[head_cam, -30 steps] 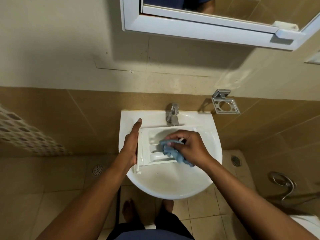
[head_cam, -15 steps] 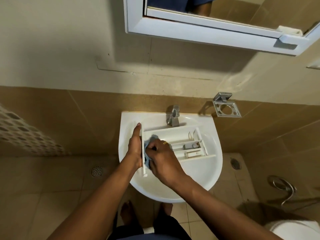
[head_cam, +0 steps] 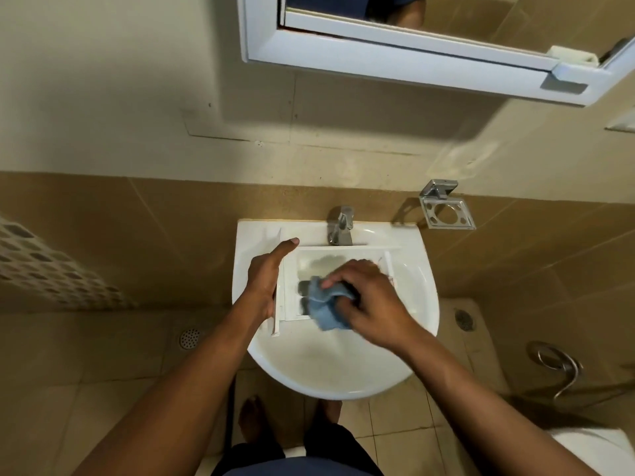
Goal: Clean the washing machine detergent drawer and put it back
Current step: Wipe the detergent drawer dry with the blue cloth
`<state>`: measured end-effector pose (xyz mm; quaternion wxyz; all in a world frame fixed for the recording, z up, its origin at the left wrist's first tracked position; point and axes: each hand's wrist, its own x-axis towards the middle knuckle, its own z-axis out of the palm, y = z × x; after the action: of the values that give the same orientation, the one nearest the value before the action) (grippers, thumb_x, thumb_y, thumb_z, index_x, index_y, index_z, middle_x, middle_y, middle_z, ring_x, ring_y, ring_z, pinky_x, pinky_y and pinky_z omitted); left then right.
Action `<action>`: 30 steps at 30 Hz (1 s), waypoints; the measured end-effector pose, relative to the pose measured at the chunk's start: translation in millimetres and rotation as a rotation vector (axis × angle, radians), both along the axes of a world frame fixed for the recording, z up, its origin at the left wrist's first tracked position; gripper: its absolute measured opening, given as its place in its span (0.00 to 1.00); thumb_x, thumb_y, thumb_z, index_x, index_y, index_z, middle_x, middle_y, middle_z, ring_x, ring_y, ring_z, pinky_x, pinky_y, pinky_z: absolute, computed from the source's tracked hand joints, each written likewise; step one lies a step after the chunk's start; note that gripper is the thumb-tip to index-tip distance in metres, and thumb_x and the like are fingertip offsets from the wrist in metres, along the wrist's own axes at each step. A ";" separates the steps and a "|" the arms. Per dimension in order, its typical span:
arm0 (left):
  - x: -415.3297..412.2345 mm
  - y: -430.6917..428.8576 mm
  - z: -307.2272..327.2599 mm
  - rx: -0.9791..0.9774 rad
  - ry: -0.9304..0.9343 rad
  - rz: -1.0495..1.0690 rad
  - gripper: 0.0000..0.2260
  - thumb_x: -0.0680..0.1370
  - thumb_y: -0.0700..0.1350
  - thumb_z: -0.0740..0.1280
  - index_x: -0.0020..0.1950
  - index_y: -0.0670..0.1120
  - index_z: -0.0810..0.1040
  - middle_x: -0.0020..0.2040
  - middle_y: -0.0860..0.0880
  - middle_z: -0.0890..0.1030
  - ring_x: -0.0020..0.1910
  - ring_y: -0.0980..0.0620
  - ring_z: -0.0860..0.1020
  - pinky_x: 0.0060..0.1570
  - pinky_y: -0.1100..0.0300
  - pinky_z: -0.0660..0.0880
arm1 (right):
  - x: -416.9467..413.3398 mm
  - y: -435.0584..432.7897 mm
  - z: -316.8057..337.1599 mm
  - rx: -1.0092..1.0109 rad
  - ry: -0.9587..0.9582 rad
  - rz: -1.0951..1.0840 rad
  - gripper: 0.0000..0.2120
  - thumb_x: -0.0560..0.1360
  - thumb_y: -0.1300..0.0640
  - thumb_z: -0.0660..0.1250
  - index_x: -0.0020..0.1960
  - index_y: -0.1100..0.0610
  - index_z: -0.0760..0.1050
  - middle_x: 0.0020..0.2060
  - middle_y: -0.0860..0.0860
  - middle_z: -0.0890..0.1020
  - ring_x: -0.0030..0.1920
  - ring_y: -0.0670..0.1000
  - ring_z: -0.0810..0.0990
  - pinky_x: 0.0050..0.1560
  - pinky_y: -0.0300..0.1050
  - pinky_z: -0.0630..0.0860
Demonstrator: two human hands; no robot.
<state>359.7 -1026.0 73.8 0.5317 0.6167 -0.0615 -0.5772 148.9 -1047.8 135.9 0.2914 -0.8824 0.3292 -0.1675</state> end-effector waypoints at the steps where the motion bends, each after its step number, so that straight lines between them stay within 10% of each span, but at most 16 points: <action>1: -1.5 -2.2 1.1 -0.006 0.014 0.002 0.37 0.57 0.67 0.82 0.60 0.49 0.83 0.60 0.46 0.84 0.60 0.42 0.81 0.66 0.43 0.76 | 11.7 6.7 -4.4 -0.031 0.056 0.041 0.10 0.75 0.54 0.70 0.56 0.51 0.80 0.51 0.47 0.83 0.52 0.49 0.79 0.53 0.43 0.71; 6: 4.9 -4.5 -10.6 0.030 -0.049 0.030 0.20 0.69 0.63 0.78 0.41 0.51 0.73 0.49 0.45 0.76 0.49 0.44 0.75 0.53 0.49 0.74 | 19.8 28.5 -46.2 -0.207 0.252 0.100 0.13 0.81 0.53 0.63 0.64 0.52 0.78 0.55 0.51 0.85 0.54 0.54 0.80 0.56 0.45 0.70; 17: 14.5 3.3 -18.5 0.053 -0.089 0.020 0.16 0.75 0.58 0.75 0.44 0.47 0.75 0.47 0.47 0.77 0.47 0.48 0.76 0.53 0.50 0.72 | -52.9 -14.7 -43.7 -0.122 0.214 0.211 0.20 0.77 0.62 0.72 0.67 0.50 0.81 0.63 0.46 0.83 0.62 0.49 0.79 0.64 0.36 0.72; 24: 33.6 6.5 -19.5 0.082 0.008 -0.006 0.37 0.58 0.66 0.79 0.62 0.49 0.82 0.58 0.41 0.85 0.56 0.37 0.84 0.59 0.36 0.79 | -90.1 -26.2 -50.2 -0.133 0.150 -0.056 0.21 0.70 0.69 0.76 0.57 0.51 0.85 0.53 0.47 0.86 0.53 0.54 0.82 0.54 0.39 0.76; 30: 29.4 3.9 -24.2 0.066 -0.046 -0.060 0.41 0.55 0.71 0.80 0.60 0.48 0.83 0.57 0.37 0.84 0.59 0.33 0.82 0.62 0.34 0.77 | -12.0 22.2 -45.6 -0.098 -0.005 0.192 0.12 0.78 0.63 0.69 0.60 0.55 0.84 0.59 0.49 0.85 0.59 0.51 0.80 0.63 0.42 0.74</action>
<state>389.1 -1022.1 49.5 0.4920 0.6449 -0.0732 -0.5802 136.9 -1025.6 90.4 0.2633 -0.9227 0.2340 -0.1569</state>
